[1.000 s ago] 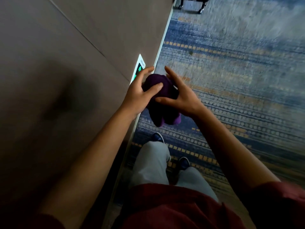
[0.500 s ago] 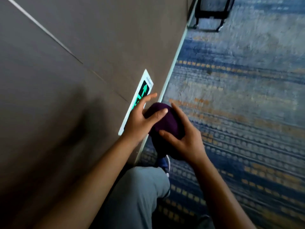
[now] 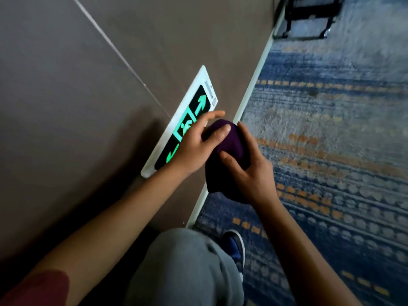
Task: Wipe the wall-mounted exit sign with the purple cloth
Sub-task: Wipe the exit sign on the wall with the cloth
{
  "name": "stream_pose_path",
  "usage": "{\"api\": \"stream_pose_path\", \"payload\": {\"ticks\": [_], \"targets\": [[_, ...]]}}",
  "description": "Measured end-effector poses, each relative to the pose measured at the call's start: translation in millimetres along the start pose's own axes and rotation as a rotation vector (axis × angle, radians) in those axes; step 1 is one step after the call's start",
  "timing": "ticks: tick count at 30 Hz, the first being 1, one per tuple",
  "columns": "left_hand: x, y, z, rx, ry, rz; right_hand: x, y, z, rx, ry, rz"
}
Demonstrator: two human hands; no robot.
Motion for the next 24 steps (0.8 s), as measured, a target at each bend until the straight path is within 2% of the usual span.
{"api": "stream_pose_path", "payload": {"ticks": [4,7,14,19,24], "targets": [[-28,-11,1,0.04,-0.048,-0.065,21,-10,-17,-0.071,-0.056,0.048],[-60,-18,8,0.074,0.051,-0.054,49,-28,-24,-0.146,-0.104,0.088],[-64,-10,5,0.183,0.075,-0.022,48,-34,-30,-0.174,-0.057,0.08],[-51,-27,-1,0.143,-0.029,-0.009,40,-18,-30,-0.14,-0.112,0.09],[-57,-31,-3,0.154,0.0,-0.071,41,-16,-38,-0.141,-0.135,0.091]]}}
Point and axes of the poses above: each hand's wrist, its own z-axis away from the middle knuckle, its own x-axis out of the palm, y = z × x, the point moved 6 cm from there along -z, towards the middle knuckle, and after that the axes turned 6 degrees about -x, right-handed, at the moved point
